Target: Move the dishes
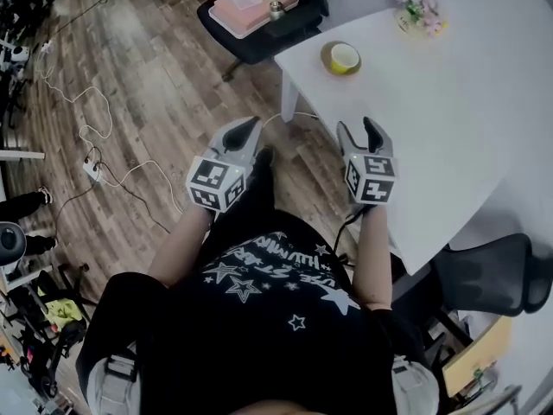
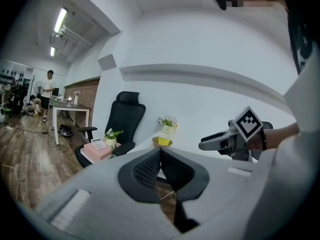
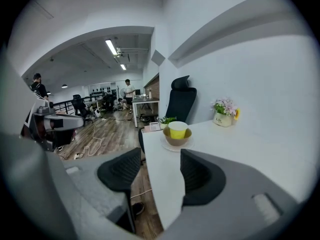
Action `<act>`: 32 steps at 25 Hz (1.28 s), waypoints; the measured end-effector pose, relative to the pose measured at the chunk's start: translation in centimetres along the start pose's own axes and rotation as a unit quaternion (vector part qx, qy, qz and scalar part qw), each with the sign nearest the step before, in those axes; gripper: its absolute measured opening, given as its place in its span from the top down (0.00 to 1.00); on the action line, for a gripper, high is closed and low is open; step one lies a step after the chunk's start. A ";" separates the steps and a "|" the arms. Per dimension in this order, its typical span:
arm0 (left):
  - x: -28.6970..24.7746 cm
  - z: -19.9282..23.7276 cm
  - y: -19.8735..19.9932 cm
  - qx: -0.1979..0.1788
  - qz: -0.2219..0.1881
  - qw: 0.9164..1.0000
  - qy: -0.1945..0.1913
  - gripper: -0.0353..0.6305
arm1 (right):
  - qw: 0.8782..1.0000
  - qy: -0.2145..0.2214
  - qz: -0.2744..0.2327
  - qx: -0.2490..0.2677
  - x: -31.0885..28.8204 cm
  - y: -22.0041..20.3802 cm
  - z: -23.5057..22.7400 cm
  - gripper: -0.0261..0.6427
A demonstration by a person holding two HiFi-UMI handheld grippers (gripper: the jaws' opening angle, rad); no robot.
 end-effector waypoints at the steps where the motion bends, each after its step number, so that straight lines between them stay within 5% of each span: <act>1: -1.1 1.1 0.4 0.001 0.002 1.000 -0.008 0.93 | 1.000 -0.010 0.001 -0.001 -1.1 0.7 -0.2 0.58; 11: -9.2 9.5 4.4 -0.001 0.031 0.996 -0.088 0.93 | 0.997 -0.072 0.028 0.004 -8.7 5.8 -0.5 0.58; 20: -14.3 12.7 4.9 0.001 0.049 0.989 -0.137 0.93 | 0.990 -0.063 0.069 0.106 -13.3 6.3 0.8 0.69; 27: -16.1 14.6 5.0 0.008 0.057 0.988 -0.145 0.93 | 0.967 -0.054 0.114 0.221 -15.5 6.2 1.5 0.79; 32: -17.0 15.9 4.7 0.011 0.058 0.987 -0.148 0.93 | 0.958 -0.038 0.146 0.244 -16.8 5.5 1.9 0.84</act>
Point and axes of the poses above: the fingertips, and each gripper's own axes: x backward along the fingers, z to its left, y out of its top, the point moved 1 cm from there along x, backward along the fingers, and after that the axes turned 13 degrees about -y, right-handed, at the moved point
